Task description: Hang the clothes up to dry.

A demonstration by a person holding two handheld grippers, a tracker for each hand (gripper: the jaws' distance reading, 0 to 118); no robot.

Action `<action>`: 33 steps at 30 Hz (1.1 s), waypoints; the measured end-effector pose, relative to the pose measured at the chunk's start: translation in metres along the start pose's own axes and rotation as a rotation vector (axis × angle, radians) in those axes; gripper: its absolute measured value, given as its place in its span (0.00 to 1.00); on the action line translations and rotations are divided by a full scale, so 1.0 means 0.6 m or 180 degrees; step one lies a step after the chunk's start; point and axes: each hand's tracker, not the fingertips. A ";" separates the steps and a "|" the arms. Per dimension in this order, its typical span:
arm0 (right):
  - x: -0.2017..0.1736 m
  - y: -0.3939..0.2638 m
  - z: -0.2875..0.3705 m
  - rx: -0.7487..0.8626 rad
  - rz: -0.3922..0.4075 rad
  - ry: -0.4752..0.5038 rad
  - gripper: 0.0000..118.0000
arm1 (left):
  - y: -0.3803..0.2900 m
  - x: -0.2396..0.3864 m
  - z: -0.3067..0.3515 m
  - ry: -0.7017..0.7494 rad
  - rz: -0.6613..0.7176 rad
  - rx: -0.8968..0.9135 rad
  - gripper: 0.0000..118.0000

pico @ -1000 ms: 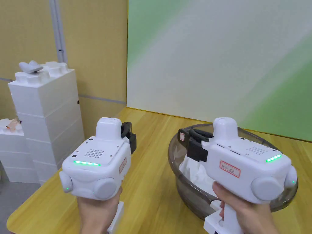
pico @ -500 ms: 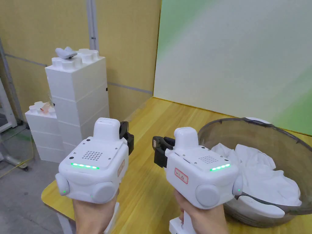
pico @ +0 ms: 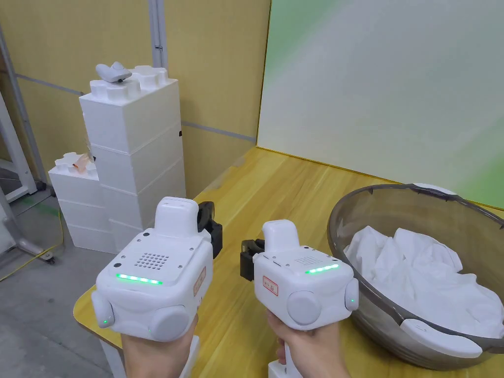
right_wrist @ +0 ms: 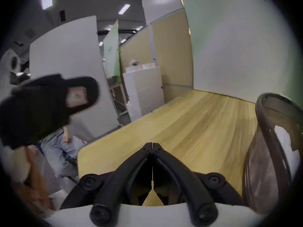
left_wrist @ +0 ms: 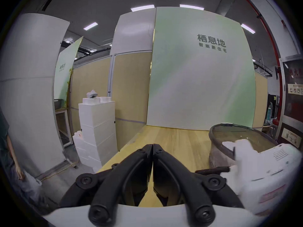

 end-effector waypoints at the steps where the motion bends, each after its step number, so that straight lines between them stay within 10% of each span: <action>1: 0.013 -0.002 -0.006 -0.0015 -0.0089 -0.0090 0.01 | -0.002 0.004 -0.001 -0.0030 0.0003 -0.0005 0.02; 14: 0.102 -0.008 -0.046 -0.0052 0.0027 -0.1142 0.01 | -0.025 0.075 -0.069 -0.0292 0.0058 -0.0222 0.02; 33: 0.403 -0.020 0.109 0.0151 -0.0738 -0.1911 0.01 | -0.027 0.248 -0.167 -0.0878 -0.0073 -0.0454 0.02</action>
